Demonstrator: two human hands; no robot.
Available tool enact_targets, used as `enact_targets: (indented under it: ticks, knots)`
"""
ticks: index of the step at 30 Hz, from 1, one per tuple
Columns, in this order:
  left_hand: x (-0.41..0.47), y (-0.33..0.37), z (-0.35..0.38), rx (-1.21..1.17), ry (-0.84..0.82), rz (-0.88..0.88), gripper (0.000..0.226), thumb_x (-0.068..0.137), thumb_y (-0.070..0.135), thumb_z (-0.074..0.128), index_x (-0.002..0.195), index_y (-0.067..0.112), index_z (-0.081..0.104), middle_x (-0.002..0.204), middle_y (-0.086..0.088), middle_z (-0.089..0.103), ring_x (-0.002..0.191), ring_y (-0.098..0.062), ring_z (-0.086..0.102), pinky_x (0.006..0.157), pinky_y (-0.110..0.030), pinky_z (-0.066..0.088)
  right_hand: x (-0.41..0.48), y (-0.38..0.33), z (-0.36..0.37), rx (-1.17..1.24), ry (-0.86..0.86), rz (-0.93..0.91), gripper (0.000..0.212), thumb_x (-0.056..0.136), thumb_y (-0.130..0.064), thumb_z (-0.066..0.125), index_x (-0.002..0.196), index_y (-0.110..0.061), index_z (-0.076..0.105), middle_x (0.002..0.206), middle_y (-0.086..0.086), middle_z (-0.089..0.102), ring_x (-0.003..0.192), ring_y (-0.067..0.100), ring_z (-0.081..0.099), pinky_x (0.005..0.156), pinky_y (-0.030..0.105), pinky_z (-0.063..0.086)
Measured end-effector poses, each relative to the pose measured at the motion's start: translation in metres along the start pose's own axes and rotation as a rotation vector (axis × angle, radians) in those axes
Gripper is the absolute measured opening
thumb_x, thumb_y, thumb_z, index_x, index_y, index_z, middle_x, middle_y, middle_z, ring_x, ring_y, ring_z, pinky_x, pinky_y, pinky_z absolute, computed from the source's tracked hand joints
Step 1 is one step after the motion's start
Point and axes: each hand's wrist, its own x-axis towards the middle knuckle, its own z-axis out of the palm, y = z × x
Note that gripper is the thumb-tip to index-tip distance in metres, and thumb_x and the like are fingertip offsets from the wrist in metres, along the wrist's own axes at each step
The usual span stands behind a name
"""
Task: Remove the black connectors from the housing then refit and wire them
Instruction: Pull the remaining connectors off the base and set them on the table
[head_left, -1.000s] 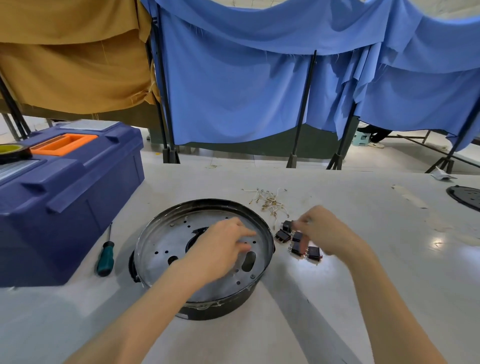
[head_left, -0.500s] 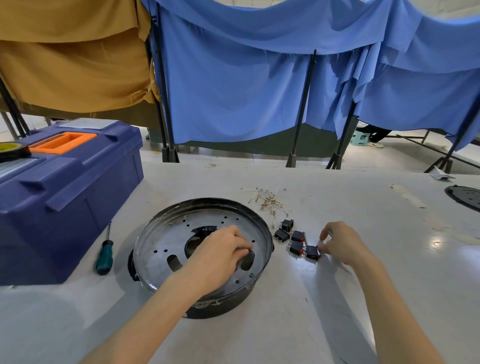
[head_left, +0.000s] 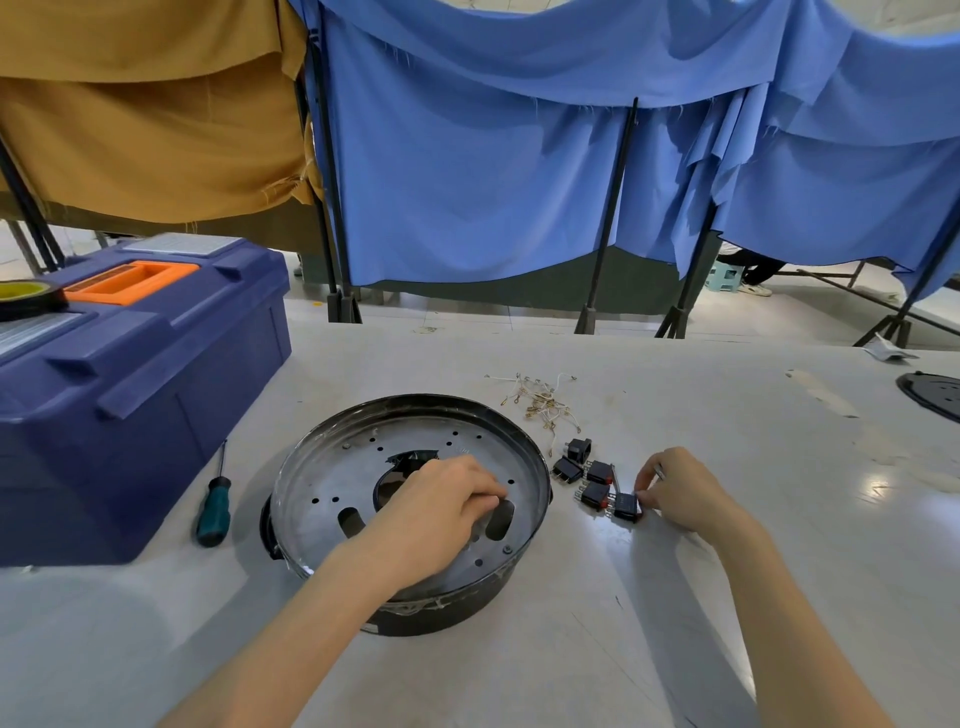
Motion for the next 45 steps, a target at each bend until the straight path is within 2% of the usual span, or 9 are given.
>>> enact_targets:
  ticks: [4, 7, 13, 18, 26, 31, 35, 40, 45]
  knots:
    - [-0.001, 0.0, -0.001, -0.018, 0.005, -0.003, 0.027, 0.099, 0.024, 0.051, 0.12, 0.025, 0.067, 0.121, 0.009, 0.062, 0.112, -0.012, 0.055, 0.097, -0.029, 0.043, -0.004, 0.002, -0.008, 0.222, -0.088, 0.047, 0.023, 0.088, 0.006, 0.058, 0.067, -0.005, 0.062, 0.056, 0.005, 0.047, 0.039, 0.016, 0.032, 0.04, 0.019, 0.026]
    - [-0.002, 0.005, -0.002, -0.048, 0.056, 0.006, 0.027, 0.098, 0.027, 0.053, 0.122, 0.027, 0.066, 0.114, 0.009, 0.065, 0.107, -0.011, 0.057, 0.094, -0.029, 0.044, -0.011, -0.001, -0.026, 0.391, -0.088, -0.008, 0.014, 0.088, 0.006, 0.054, 0.076, 0.005, 0.063, 0.061, 0.008, 0.041, 0.048, 0.016, 0.02, 0.043, 0.021, 0.02]
    - [0.003, 0.041, -0.006, -0.296, 0.288, 0.116, 0.026, 0.086, 0.022, 0.07, 0.111, 0.027, 0.072, 0.088, 0.012, 0.067, 0.083, -0.005, 0.06, 0.081, -0.017, 0.045, -0.048, -0.061, -0.041, 0.733, -0.342, -0.33, 0.009, 0.087, 0.004, 0.064, 0.082, -0.003, 0.064, 0.069, 0.013, 0.056, 0.039, 0.013, 0.024, 0.034, 0.018, 0.021]
    - [0.003, 0.055, -0.009, -0.433, 0.498, 0.134, 0.013, 0.076, 0.01, 0.078, 0.088, 0.015, 0.079, 0.078, 0.005, 0.068, 0.074, -0.005, 0.061, 0.07, -0.017, 0.048, -0.065, -0.085, -0.037, 0.869, -0.554, -0.434, 0.016, 0.079, 0.0, 0.071, 0.092, -0.002, 0.062, 0.077, 0.019, 0.056, 0.032, 0.009, 0.024, 0.033, 0.014, 0.023]
    - [0.0, 0.057, -0.013, -0.449, 0.514, 0.168, 0.009, 0.071, 0.004, 0.08, 0.078, 0.009, 0.077, 0.076, 0.001, 0.067, 0.072, -0.009, 0.062, 0.069, -0.02, 0.05, -0.064, -0.087, -0.037, 0.838, -0.593, -0.457, 0.026, 0.075, -0.006, 0.074, 0.099, -0.004, 0.065, 0.074, 0.017, 0.061, 0.036, 0.012, 0.025, 0.035, 0.016, 0.026]
    - [0.001, 0.057, -0.015, -0.392, 0.531, 0.134, 0.007, 0.073, 0.007, 0.08, 0.077, 0.013, 0.077, 0.076, 0.004, 0.066, 0.071, -0.011, 0.062, 0.07, -0.038, 0.052, -0.067, -0.087, -0.038, 0.762, -0.534, -0.46, 0.019, 0.07, -0.016, 0.078, 0.082, -0.004, 0.07, 0.075, 0.022, 0.056, 0.034, 0.013, 0.025, 0.035, 0.016, 0.024]
    - [0.001, 0.055, -0.014, -0.305, 0.551, 0.139, 0.005, 0.075, 0.01, 0.079, 0.076, 0.014, 0.077, 0.076, 0.005, 0.065, 0.07, -0.012, 0.061, 0.068, -0.04, 0.051, -0.07, -0.089, -0.039, 0.655, -0.497, -0.473, 0.011, 0.073, -0.016, 0.078, 0.075, -0.007, 0.072, 0.065, 0.014, 0.058, 0.033, 0.014, 0.029, 0.036, 0.017, 0.028]
    - [-0.006, 0.052, -0.02, -0.313, 0.407, 0.076, 0.011, 0.077, 0.023, 0.078, 0.087, 0.018, 0.077, 0.08, 0.009, 0.065, 0.074, -0.006, 0.059, 0.07, -0.026, 0.047, -0.068, -0.089, -0.038, 0.617, -0.391, -0.424, 0.012, 0.083, -0.002, 0.071, 0.072, -0.007, 0.074, 0.063, 0.021, 0.061, 0.033, 0.014, 0.029, 0.035, 0.018, 0.026]
    - [-0.028, 0.042, -0.015, 0.179, -0.082, -0.037, 0.071, 0.06, 0.08, 0.061, 0.109, 0.029, 0.071, 0.101, 0.009, 0.055, 0.096, -0.012, 0.042, 0.083, -0.029, 0.033, -0.066, -0.085, -0.04, 0.657, -0.333, -0.39, 0.014, 0.085, -0.001, 0.069, 0.072, -0.005, 0.073, 0.077, 0.023, 0.07, 0.033, 0.015, 0.027, 0.035, 0.018, 0.024]
